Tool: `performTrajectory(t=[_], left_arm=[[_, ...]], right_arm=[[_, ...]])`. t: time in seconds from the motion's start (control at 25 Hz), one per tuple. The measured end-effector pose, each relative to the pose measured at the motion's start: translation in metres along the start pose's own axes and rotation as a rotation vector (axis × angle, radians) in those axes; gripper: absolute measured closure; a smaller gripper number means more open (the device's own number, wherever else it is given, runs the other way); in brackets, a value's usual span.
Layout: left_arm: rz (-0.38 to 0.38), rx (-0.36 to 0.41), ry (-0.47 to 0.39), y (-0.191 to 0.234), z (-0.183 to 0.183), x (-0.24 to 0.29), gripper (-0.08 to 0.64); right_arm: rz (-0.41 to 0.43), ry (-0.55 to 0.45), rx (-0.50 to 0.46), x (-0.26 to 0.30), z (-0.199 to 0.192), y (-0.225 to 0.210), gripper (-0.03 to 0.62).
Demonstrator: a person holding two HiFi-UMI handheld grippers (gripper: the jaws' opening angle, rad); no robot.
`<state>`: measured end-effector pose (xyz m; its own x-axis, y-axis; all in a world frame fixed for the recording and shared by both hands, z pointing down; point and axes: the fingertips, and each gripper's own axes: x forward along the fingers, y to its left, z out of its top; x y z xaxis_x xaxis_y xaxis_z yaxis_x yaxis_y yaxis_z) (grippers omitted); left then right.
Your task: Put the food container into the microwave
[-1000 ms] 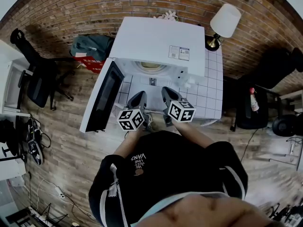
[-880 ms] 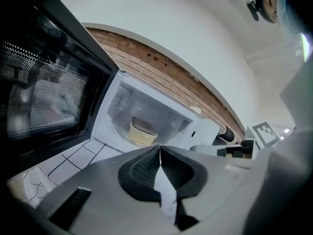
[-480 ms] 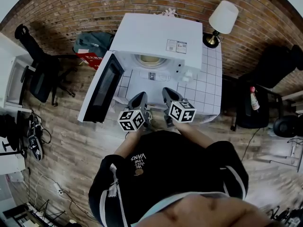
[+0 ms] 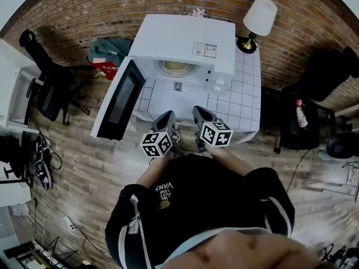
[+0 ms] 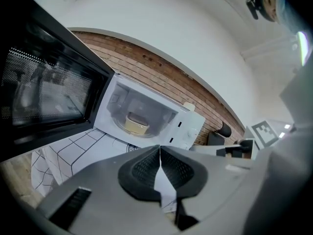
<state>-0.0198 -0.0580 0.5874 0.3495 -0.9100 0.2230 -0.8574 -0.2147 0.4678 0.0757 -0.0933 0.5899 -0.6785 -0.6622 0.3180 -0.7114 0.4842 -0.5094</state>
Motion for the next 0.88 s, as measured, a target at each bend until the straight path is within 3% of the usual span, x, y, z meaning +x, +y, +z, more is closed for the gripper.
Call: performTrajectory(t=[0.88], left_arm=[[0.026,-0.01,-0.013,-0.013,-0.015,-0.025,0.546]], right_arm=[[0.006,0.022,-0.003,-0.023,-0.019,0.005,0.588]])
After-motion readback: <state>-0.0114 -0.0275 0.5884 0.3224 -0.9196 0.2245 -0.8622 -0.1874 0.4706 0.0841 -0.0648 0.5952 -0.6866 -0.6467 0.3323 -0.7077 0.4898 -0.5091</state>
